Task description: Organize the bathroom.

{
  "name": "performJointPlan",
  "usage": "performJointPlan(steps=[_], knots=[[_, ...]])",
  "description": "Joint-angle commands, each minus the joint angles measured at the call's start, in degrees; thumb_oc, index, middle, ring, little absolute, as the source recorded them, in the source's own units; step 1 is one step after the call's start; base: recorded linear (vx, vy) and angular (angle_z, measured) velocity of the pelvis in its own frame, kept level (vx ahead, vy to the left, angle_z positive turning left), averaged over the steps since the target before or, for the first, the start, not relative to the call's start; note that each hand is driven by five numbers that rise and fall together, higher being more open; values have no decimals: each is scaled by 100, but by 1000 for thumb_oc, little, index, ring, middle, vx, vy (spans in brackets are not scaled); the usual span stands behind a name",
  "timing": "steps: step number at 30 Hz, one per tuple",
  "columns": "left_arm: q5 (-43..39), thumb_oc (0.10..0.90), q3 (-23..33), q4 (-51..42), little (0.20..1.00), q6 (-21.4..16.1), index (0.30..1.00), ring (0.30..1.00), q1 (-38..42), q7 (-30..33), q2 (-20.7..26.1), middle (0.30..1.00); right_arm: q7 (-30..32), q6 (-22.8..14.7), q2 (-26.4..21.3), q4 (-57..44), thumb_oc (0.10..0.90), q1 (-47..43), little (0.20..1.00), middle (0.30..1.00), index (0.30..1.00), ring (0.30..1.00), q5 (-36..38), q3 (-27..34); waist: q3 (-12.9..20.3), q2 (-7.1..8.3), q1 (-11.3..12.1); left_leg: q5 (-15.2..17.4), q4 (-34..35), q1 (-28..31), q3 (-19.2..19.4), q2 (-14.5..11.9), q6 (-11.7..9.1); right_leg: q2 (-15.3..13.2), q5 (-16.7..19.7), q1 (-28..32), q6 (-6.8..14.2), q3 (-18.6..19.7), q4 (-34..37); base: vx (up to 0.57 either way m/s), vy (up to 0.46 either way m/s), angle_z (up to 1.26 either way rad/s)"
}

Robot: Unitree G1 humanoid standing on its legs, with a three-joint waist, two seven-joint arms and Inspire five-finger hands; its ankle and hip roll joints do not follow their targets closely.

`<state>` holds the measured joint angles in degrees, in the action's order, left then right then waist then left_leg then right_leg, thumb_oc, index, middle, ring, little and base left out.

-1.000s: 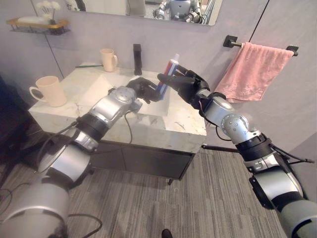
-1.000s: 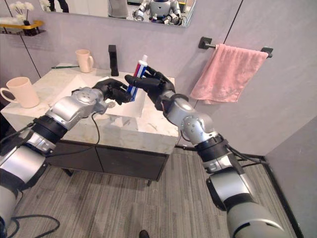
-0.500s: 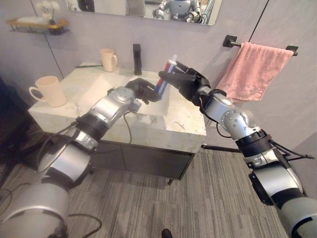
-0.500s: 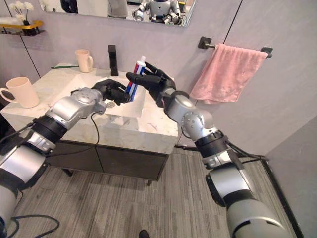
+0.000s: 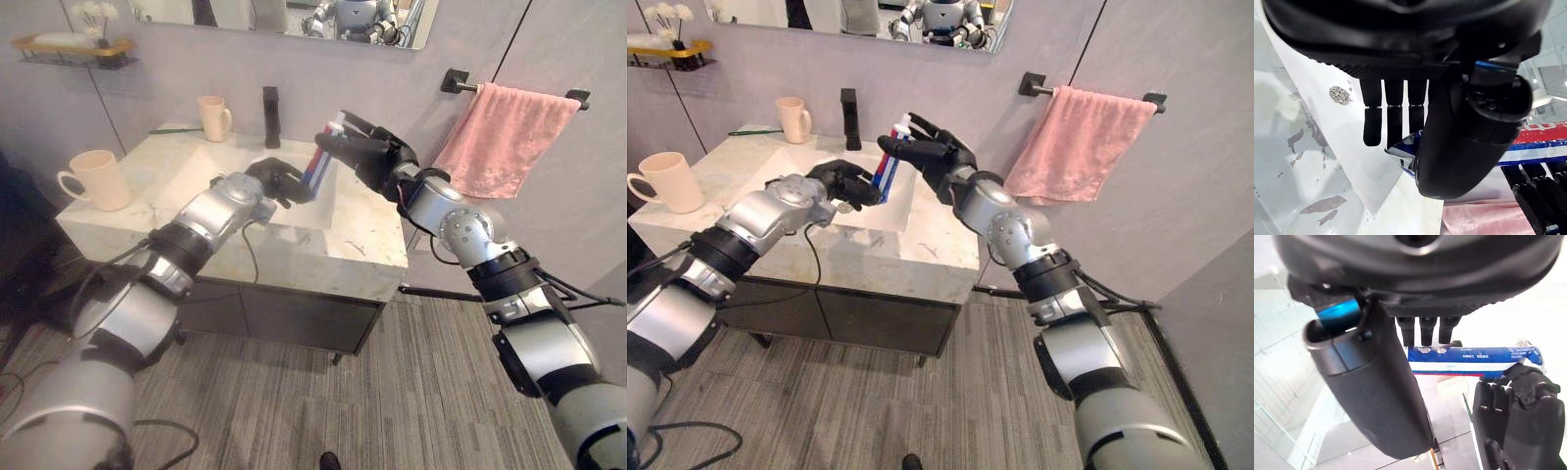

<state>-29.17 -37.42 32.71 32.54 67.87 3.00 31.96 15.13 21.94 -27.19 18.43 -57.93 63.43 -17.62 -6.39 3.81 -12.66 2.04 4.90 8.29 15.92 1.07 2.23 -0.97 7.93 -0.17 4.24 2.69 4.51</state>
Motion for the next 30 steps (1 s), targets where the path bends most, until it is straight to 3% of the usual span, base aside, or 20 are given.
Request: performJointPlan(steps=[1,23,30], knots=[[-58,400,-277,373,300,-956,300,300,1315,172,311,300,-221,-769,-291,404,800,-809,900,900,900,900,74,224,1082,-285,171,-37,10,-346,-174,-138,-217,-217,-555,148,632,-533,-355,0,0,0],[-361,400,-494,557,300,-1132,300,300,1520,373,370,300,-374,-693,-204,747,800,-945,900,900,900,900,177,48,1096,-313,193,-66,10,-390,-165,-167,-241,-238,-560,161,640,-617,-344,0,0,0],[-498,400,-529,576,300,-1338,300,300,1565,490,423,300,-412,-775,-231,833,800,-988,900,900,900,900,221,-24,1089,-310,212,-71,10,-395,-170,-171,-243,-254,-568,170,641,-650,-350,0,0,0]])
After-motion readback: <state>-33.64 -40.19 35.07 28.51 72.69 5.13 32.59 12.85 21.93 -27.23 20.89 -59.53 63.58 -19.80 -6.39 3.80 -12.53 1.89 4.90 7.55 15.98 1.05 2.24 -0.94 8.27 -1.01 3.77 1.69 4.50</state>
